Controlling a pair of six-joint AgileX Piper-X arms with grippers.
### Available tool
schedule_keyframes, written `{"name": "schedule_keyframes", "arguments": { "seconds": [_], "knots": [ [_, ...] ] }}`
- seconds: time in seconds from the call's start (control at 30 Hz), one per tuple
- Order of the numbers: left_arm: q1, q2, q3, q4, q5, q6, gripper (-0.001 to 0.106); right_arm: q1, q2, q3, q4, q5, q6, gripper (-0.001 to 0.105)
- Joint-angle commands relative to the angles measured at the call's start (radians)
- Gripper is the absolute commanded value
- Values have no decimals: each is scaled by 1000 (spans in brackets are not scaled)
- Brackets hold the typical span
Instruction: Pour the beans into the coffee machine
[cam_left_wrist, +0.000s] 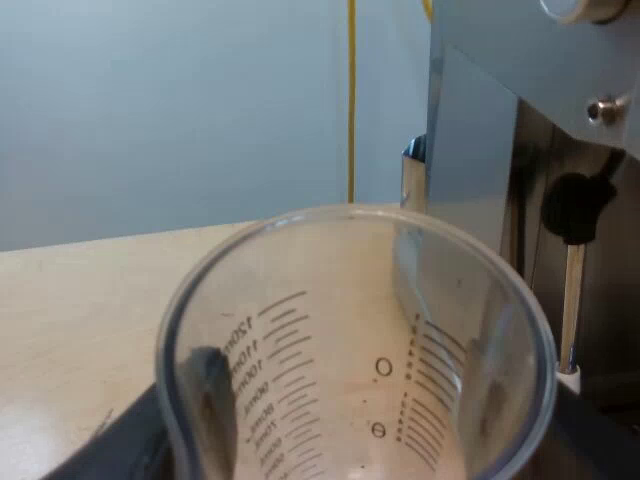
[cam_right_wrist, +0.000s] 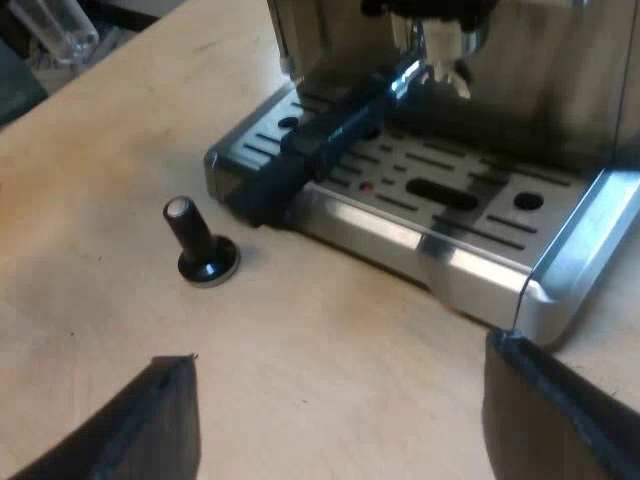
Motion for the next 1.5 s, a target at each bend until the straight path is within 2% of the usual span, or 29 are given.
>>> {"name": "schedule_keyframes", "arguments": {
  "seconds": [0.03,0.17,0.3,1.0,1.37,1.5],
  "knots": [
    [-1,1,22,-78,1,-9,29,-4,-10,16,-7,-20,-15,62],
    [-1,67,28,-105,0,-9,29,-4,-10,34,-7,-20,-15,62],
    [-1,168,28,-198,2,-14,29,-4,-10,36,-7,-20,-15,62],
    [-1,570,28,-523,2,-16,29,-4,-10,36,-23,-20,-18,62],
    [-1,734,26,-652,2,-16,29,-4,-10,36,-23,-20,-21,62],
    [-1,765,26,-681,34,-16,29,-4,-10,36,-23,-20,-21,62]
  ]
}}
